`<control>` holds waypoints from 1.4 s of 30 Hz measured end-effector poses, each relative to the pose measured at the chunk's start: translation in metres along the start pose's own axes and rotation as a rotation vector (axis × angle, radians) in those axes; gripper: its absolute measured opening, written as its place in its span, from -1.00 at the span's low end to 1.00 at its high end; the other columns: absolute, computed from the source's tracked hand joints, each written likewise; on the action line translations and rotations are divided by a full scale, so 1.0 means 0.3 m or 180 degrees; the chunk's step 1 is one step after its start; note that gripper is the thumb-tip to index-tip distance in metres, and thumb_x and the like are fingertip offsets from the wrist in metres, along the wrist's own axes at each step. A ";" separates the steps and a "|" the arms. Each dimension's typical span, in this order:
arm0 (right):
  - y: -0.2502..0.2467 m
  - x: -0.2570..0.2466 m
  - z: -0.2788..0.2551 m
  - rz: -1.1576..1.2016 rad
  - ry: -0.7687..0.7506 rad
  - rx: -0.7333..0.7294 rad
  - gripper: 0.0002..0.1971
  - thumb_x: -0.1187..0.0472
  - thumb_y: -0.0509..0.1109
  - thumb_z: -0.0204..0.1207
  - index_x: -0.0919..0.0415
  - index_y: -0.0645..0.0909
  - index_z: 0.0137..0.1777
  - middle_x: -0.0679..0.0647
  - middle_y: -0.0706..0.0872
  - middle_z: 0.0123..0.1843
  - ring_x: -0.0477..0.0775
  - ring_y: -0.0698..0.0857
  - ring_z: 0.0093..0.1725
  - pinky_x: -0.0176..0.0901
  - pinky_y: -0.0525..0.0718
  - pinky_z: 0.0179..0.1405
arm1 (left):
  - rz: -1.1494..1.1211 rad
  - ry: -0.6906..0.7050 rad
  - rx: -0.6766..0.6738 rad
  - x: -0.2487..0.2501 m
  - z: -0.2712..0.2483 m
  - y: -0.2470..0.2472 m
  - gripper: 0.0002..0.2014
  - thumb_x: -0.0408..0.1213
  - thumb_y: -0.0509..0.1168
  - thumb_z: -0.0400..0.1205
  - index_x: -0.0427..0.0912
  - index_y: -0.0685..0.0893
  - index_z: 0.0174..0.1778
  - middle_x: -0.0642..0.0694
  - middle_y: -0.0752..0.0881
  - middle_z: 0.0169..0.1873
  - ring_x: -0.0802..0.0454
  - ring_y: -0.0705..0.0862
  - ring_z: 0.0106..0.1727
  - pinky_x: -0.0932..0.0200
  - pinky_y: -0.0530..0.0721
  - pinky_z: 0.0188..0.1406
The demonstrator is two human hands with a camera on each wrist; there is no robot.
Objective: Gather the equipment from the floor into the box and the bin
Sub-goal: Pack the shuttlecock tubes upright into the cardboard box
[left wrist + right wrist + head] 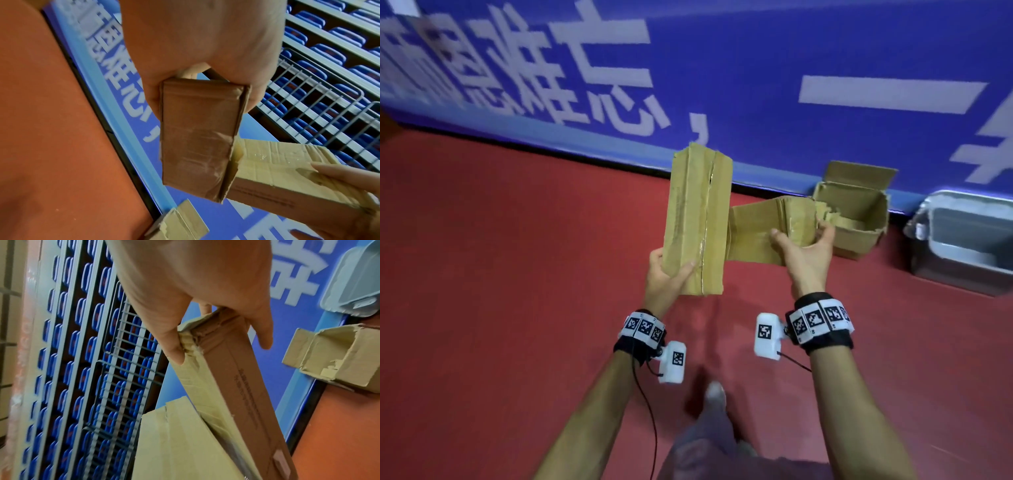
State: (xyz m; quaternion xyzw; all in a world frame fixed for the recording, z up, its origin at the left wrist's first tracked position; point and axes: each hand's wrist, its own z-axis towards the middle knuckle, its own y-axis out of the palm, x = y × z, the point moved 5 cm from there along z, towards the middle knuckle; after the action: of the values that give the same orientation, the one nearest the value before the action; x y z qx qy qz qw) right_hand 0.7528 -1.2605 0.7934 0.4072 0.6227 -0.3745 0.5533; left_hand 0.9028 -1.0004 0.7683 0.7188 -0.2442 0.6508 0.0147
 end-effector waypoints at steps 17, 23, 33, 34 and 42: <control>0.041 -0.103 0.684 0.1236 -0.0271 0.1842 -0.23 -0.09 0.73 0.34 0.04 0.36 0.42 0.11 0.76 0.33 -0.02 0.81 0.23 -0.06 0.78 0.30 | 0.0486 0.0111 -0.1266 0.251 0.811 0.637 -0.45 0.11 0.51 0.60 -0.05 0.44 0.35 0.06 0.74 0.14 0.17 0.75 0.10 0.19 0.65 -0.08; 0.073 -0.098 0.863 0.0903 -0.0331 0.1964 -0.27 0.09 0.72 0.39 -0.05 0.33 0.42 0.05 0.71 0.34 -0.09 0.76 0.24 0.04 0.71 0.40 | 0.0583 0.0055 -0.1484 0.345 1.024 0.826 -0.14 0.36 0.57 0.35 -0.03 0.37 0.39 0.02 0.71 0.19 0.05 0.73 0.18 -0.04 0.72 0.21; -0.091 -0.178 1.353 0.1036 -0.0501 0.1487 0.09 0.24 0.74 0.36 -0.07 0.08 0.72 -0.01 0.55 0.57 -0.08 0.65 0.49 0.20 0.60 0.56 | -0.0295 -0.0185 -0.1980 0.636 1.178 1.429 0.14 0.38 0.58 0.37 -0.11 0.17 0.70 0.09 0.57 0.47 0.11 0.60 0.43 0.10 0.49 0.50; -0.118 -0.192 1.418 0.1015 -0.0521 0.1488 0.07 0.25 0.74 0.36 -0.06 0.10 0.71 0.00 0.56 0.56 -0.07 0.65 0.48 0.21 0.61 0.55 | -0.0425 -0.0202 -0.1983 0.669 1.208 1.495 0.28 0.49 0.57 0.28 -0.09 0.11 0.76 0.04 0.52 0.58 0.07 0.54 0.54 -0.01 0.44 0.63; -0.221 -0.346 1.892 0.1021 -0.0622 0.0965 -0.08 0.36 0.69 0.44 -0.08 0.20 0.63 0.06 0.70 0.42 0.00 0.76 0.34 0.23 0.70 0.44 | -0.1036 -0.0482 -0.2127 0.907 1.443 1.909 0.22 0.38 0.64 0.31 0.13 0.13 0.80 0.02 0.54 0.63 0.02 0.60 0.57 -0.19 0.54 0.61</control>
State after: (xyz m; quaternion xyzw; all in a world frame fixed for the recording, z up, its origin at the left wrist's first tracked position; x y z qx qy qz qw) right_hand 0.9157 -1.8162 0.8368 0.5411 0.4303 -0.4086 0.5959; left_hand 1.1018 -1.7416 0.7888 0.7497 -0.3261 0.4694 0.3335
